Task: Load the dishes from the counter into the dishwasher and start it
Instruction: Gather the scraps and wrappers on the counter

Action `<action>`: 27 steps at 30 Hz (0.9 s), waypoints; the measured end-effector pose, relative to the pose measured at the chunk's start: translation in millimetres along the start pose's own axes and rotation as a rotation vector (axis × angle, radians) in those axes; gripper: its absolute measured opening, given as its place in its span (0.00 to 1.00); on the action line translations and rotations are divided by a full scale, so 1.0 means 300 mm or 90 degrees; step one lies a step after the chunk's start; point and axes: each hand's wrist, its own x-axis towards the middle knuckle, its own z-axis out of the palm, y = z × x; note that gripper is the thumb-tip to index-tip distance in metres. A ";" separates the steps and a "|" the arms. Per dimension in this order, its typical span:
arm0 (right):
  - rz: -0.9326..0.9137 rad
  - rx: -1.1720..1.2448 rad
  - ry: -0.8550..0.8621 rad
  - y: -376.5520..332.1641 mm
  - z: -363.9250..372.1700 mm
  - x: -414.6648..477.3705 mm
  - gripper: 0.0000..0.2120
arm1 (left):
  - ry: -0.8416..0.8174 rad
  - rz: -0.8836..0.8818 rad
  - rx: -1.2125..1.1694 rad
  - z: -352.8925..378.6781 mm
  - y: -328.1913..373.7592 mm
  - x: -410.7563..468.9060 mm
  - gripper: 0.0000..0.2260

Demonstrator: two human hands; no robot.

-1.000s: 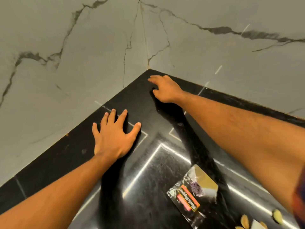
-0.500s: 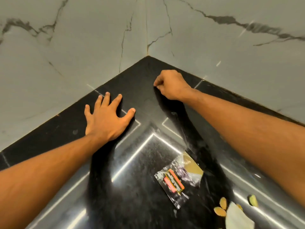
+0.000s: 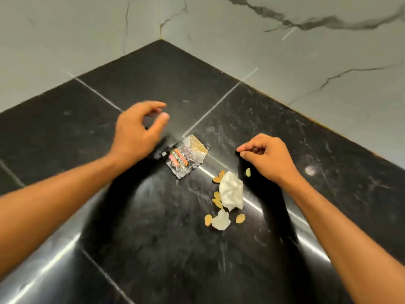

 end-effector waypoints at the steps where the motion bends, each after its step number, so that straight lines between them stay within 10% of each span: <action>1: 0.001 0.017 0.008 -0.009 0.018 -0.039 0.05 | -0.042 0.032 0.013 0.015 0.050 -0.064 0.14; 6: -0.016 0.085 0.033 -0.059 0.074 -0.219 0.05 | -0.298 0.102 0.191 0.024 0.149 -0.305 0.24; 9: -0.003 0.130 0.106 -0.062 0.065 -0.271 0.05 | -0.280 0.121 0.167 -0.018 0.151 -0.411 0.18; 17: -0.084 -0.095 -0.042 -0.160 0.180 -0.361 0.54 | -0.150 0.095 0.226 -0.061 0.152 -0.501 0.15; 27: -0.215 -0.194 0.023 -0.166 0.223 -0.406 0.37 | -0.155 0.093 0.251 -0.068 0.157 -0.503 0.13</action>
